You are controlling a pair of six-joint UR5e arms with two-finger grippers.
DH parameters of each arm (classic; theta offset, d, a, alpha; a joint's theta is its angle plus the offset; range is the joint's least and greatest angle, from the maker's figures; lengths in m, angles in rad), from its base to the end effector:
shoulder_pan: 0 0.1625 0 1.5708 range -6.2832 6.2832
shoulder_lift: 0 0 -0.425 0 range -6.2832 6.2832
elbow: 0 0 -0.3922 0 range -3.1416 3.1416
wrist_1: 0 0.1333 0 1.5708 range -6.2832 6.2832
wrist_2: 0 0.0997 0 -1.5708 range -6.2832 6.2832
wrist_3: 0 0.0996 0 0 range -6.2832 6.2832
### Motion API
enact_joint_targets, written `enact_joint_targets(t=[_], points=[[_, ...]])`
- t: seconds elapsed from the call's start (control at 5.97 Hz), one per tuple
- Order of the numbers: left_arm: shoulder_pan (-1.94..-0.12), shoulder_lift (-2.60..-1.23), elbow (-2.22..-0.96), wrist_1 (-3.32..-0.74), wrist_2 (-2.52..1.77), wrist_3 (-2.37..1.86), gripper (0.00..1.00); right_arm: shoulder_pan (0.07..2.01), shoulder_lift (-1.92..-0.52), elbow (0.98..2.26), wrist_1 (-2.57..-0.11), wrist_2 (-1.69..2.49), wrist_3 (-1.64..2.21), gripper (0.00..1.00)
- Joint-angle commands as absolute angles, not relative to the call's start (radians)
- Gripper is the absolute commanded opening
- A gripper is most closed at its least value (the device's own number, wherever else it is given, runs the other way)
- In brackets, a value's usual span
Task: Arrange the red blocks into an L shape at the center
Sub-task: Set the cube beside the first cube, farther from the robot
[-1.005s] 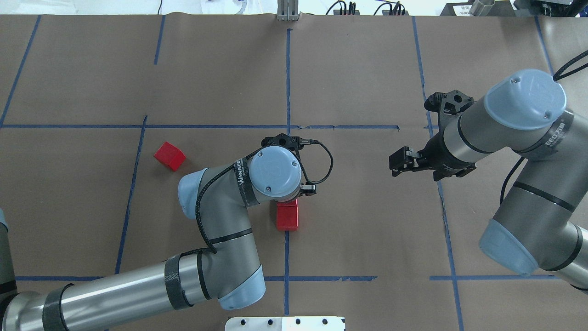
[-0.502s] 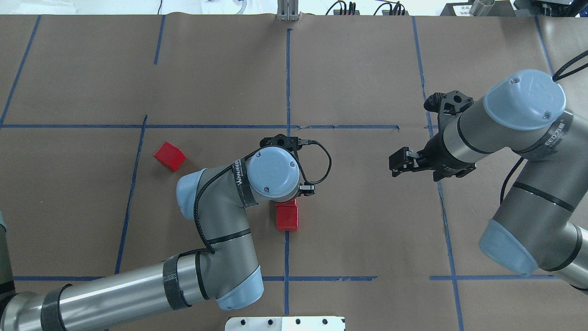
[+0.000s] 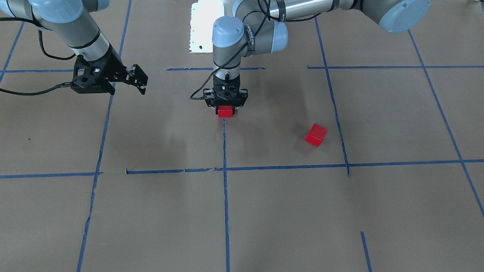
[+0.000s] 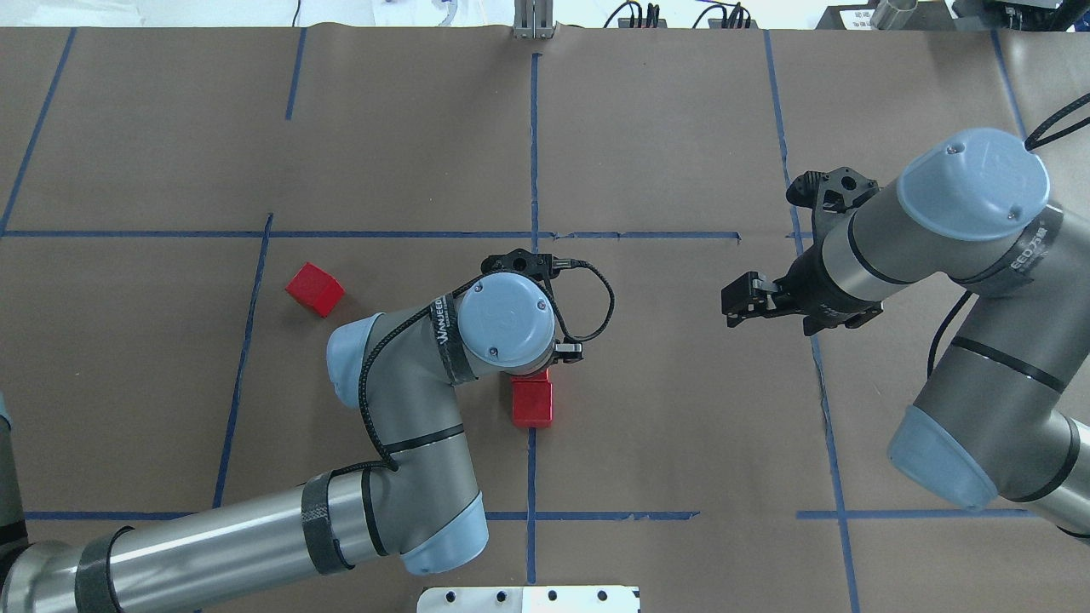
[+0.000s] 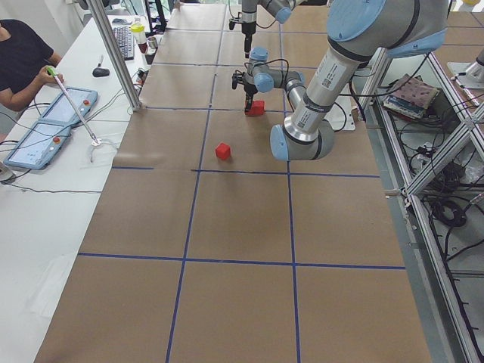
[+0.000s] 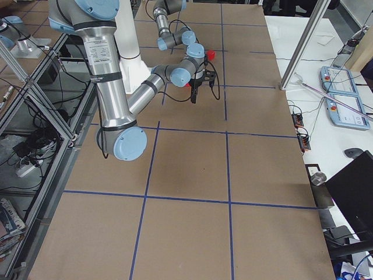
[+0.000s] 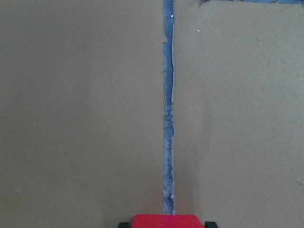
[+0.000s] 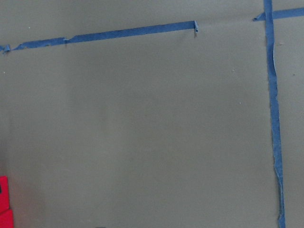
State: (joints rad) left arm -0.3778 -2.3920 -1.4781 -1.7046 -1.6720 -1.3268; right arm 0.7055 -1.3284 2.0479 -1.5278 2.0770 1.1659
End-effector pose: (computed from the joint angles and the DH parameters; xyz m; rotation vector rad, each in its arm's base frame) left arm 0.6459 -0.3889 0.1797 0.1733 0.8494 -0.0817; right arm -0.3478 -0.4079 0.3107 -0.0158 -0.8863 0.0877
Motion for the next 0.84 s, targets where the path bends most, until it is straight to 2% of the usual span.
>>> enact_joint_targets(t=[0.0,0.33,0.67], points=[[-0.377,-2.388,-1.477,-1.709,-1.672,-1.325,0.8,0.706,-1.328,2.048,-1.528,2.077,1.166,1.0],[-0.383,-2.39,-1.518,-1.701,-1.674,-1.322,0.86,0.706,-1.328,2.051,-1.528,2.08,1.166,1.0],[-0.428,-2.305,-1.667,-1.7,-1.675,-1.315,0.87,0.716,-1.33,2.065,-1.529,2.094,1.166,1.0]])
